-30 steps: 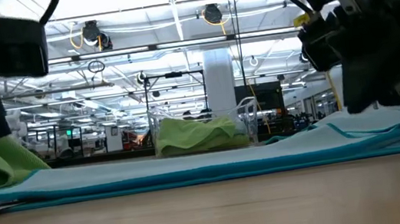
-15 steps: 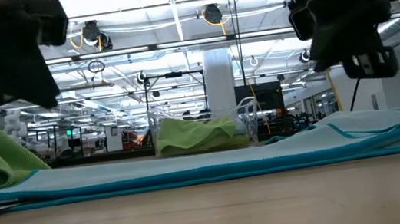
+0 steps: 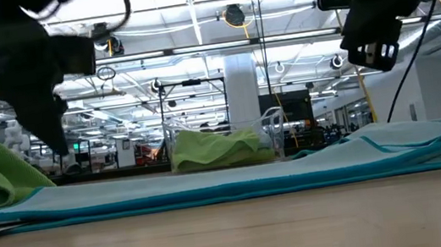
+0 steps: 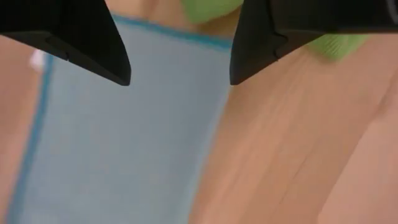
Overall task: Fold microfiber towels
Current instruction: Fold the left blue microfiber cloth
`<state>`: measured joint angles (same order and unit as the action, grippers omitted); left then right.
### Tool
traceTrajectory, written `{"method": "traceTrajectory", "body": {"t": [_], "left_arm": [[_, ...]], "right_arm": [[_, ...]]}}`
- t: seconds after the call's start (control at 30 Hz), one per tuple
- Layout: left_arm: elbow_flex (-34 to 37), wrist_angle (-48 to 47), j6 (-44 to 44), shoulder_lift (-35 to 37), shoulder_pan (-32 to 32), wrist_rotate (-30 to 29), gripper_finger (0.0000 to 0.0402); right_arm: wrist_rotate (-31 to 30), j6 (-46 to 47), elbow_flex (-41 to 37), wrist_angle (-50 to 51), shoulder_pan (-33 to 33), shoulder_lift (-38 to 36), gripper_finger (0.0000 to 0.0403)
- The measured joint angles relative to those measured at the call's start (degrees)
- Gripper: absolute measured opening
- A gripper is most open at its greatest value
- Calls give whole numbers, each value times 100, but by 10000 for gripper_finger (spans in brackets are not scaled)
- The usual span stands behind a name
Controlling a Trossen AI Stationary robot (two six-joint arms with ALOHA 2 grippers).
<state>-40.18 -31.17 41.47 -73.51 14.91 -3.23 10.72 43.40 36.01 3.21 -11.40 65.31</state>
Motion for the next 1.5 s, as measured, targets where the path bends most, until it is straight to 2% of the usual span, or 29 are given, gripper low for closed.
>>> {"method": "traceTrajectory", "body": {"t": [0.2,0.33,0.53,0.67,0.93,1.07,1.2,1.27,1.5], "left_arm": [[0,-123,-674,-6,-620,925,275],[53,-222,-1117,-184,-822,1097,269],[181,-7,-1117,-483,-1045,1222,257],[280,305,-1296,-714,-1080,1465,236],[302,209,-1528,-961,-1076,1509,181],[302,116,-1575,-965,-1088,1450,131],[244,72,-1575,-966,-1042,1514,48],[150,41,-1591,-896,-1018,1567,14],[-427,-128,-1547,-818,-996,1264,6]], "right_arm": [[326,-733,0,227,245,-176,50],[520,-1287,0,204,375,-191,50],[828,-1273,0,241,510,-189,50],[1047,-1242,0,209,512,-191,50],[1033,-792,0,-282,512,-189,50],[621,-492,0,-966,511,-98,50],[-35,-215,246,-1160,560,294,50],[-161,-334,572,-1155,643,670,50],[199,-981,2034,-1288,1105,2406,76]]}}
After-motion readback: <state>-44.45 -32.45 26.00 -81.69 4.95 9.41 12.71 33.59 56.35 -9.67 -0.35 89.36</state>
